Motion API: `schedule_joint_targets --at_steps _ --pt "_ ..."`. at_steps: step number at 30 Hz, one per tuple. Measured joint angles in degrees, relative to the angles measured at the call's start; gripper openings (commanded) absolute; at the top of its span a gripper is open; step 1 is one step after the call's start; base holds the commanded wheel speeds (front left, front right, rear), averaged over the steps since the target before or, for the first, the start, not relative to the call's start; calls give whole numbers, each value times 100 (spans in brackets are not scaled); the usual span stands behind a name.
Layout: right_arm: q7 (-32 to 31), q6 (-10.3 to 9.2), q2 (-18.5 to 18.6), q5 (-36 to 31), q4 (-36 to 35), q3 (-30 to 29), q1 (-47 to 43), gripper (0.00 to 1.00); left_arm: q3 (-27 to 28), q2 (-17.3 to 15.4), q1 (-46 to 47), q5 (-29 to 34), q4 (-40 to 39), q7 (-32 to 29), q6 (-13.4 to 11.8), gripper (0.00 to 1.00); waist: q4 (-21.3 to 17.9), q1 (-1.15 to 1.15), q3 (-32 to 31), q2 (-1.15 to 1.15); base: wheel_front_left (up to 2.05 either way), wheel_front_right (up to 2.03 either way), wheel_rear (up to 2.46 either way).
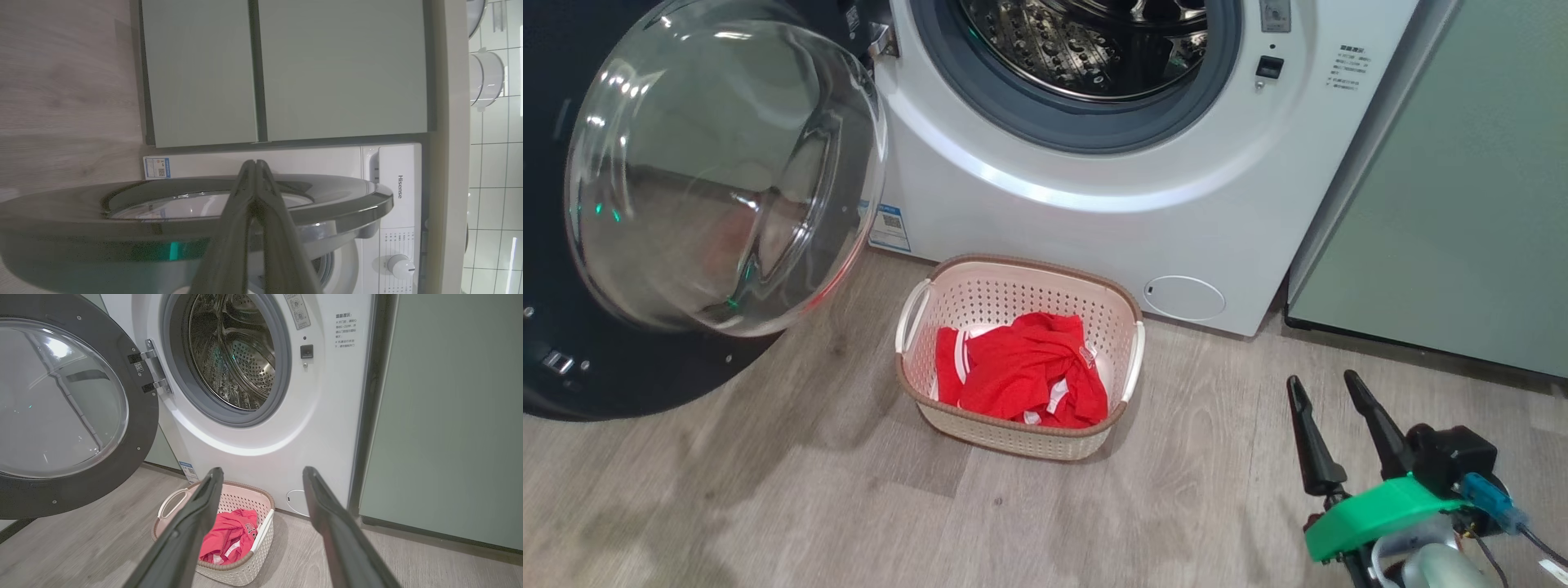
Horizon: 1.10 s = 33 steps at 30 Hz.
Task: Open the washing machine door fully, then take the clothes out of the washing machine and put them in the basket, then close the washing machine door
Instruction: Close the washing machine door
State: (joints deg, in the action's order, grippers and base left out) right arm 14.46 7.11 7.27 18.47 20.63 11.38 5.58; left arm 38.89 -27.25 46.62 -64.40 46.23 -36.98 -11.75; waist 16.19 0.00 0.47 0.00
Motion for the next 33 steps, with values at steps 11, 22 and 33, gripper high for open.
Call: schedule_joint_targets --at_steps 11,22,33 --pt "0 0 23 -1 -3 -26 8 100 -427 321 -534 -25 -1154 -1021 -192 0 62 0 27 0 0 0 0" --pt "0 0 21 -32 -1 -55 9 100 -1056 921 -903 -441 -1648 -2282 122 0 184 0 44 0 0 0 0" --pt "0 0 19 -31 8 0 22 100 -1559 1496 -897 -694 -1429 -2663 745 0 -61 0 26 0 0 0 0"
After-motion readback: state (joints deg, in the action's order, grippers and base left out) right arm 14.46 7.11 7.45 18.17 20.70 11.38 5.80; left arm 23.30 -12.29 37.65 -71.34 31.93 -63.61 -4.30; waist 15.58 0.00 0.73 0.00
